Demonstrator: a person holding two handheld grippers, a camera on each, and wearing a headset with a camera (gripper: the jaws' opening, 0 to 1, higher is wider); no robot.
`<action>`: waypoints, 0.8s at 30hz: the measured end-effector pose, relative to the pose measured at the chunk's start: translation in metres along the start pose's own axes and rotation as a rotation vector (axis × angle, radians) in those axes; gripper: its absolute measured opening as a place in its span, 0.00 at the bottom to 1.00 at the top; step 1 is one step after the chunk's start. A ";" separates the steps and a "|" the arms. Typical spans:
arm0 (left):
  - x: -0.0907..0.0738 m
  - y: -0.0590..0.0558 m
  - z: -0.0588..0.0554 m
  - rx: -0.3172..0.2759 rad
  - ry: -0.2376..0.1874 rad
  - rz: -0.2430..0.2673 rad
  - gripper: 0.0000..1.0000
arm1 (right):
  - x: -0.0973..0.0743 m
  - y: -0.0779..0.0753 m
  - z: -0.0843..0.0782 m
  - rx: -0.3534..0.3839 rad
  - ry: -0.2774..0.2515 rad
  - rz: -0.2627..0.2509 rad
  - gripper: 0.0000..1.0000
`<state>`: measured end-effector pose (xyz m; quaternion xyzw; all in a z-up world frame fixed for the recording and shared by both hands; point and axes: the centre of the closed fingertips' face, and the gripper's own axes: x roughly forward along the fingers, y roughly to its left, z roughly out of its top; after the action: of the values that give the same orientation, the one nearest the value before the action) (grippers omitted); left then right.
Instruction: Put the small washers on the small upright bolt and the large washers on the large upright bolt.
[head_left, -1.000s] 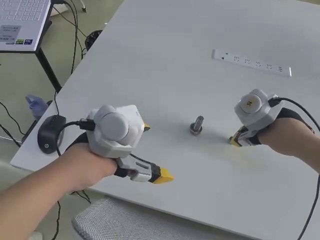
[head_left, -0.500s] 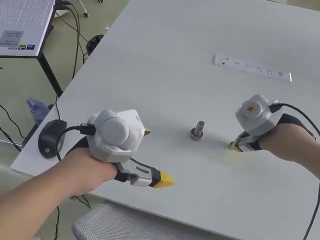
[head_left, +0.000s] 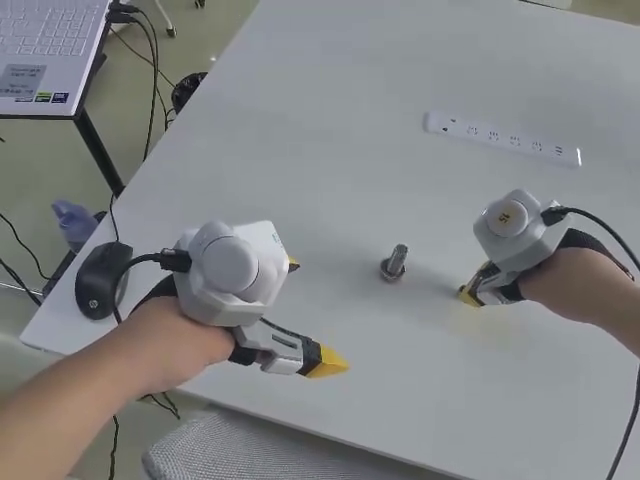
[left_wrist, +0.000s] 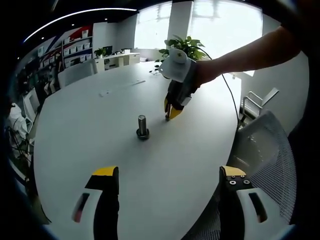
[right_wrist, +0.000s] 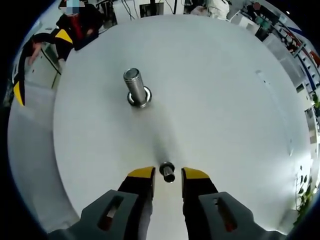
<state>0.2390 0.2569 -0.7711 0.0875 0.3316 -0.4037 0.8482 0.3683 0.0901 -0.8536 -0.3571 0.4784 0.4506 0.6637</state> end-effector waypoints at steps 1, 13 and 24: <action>0.000 0.000 0.000 -0.001 0.000 0.000 0.82 | 0.000 0.000 0.000 0.001 -0.001 0.000 0.22; 0.000 0.000 0.001 -0.006 -0.008 0.003 0.82 | -0.012 0.002 0.007 0.005 -0.033 -0.002 0.24; 0.000 -0.003 0.007 0.008 -0.012 0.001 0.83 | -0.031 0.001 0.007 0.015 -0.091 -0.025 0.27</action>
<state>0.2398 0.2517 -0.7656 0.0888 0.3250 -0.4051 0.8499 0.3659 0.0892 -0.8218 -0.3374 0.4466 0.4546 0.6929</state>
